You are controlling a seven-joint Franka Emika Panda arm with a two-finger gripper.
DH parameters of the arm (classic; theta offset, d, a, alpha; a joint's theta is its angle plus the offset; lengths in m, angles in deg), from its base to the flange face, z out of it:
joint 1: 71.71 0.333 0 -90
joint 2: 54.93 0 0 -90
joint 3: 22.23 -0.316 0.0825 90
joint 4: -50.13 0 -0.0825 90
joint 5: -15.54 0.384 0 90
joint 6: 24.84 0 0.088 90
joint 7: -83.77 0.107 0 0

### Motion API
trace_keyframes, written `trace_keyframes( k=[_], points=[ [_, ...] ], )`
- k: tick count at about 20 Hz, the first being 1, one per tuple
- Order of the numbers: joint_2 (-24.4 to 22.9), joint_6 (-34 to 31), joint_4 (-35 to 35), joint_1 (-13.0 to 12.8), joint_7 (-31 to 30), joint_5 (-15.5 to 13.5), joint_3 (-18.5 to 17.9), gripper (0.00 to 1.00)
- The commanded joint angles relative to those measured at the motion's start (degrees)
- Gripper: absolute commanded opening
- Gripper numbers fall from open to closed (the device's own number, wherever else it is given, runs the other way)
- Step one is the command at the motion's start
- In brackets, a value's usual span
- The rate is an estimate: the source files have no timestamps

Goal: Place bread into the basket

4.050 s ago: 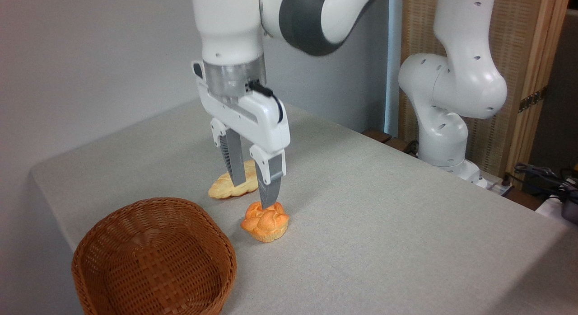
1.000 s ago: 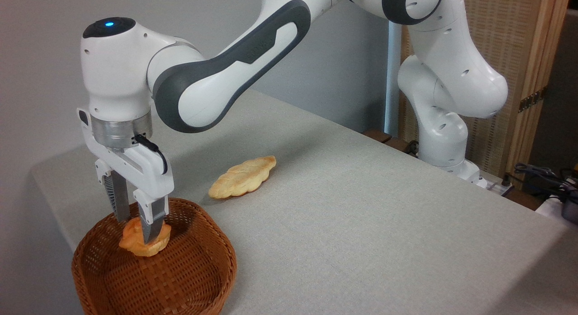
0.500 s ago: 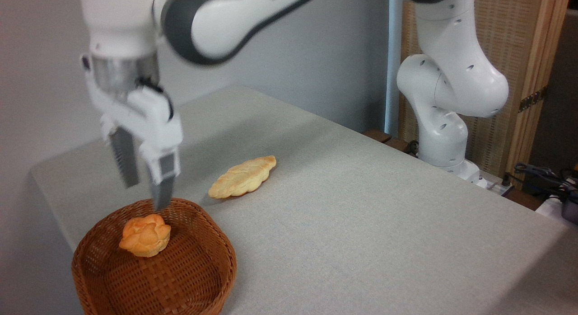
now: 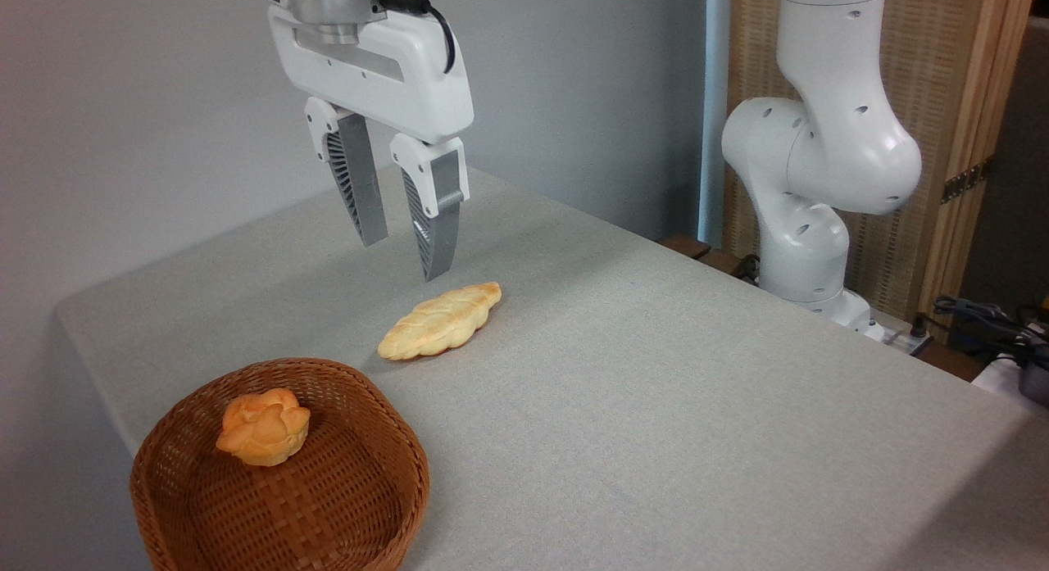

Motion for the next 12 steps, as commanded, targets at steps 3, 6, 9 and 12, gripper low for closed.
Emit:
trace_keyframes(
  k=[3, 6, 9, 12],
  points=[
    [-0.37, 1.00, 1.25, -1.99, 0.83, -0.36, -1.91, 1.00],
    [-0.29, 1.79, 1.51, -1.99, 0.83, -0.36, -2.00, 1.00],
    [-0.37, 1.00, 1.60, -2.08, 0.65, 0.95, -2.18, 1.00],
    [-0.37, 0.39, 1.60, -2.17, -0.13, 3.33, -2.09, 1.00]
  ],
)
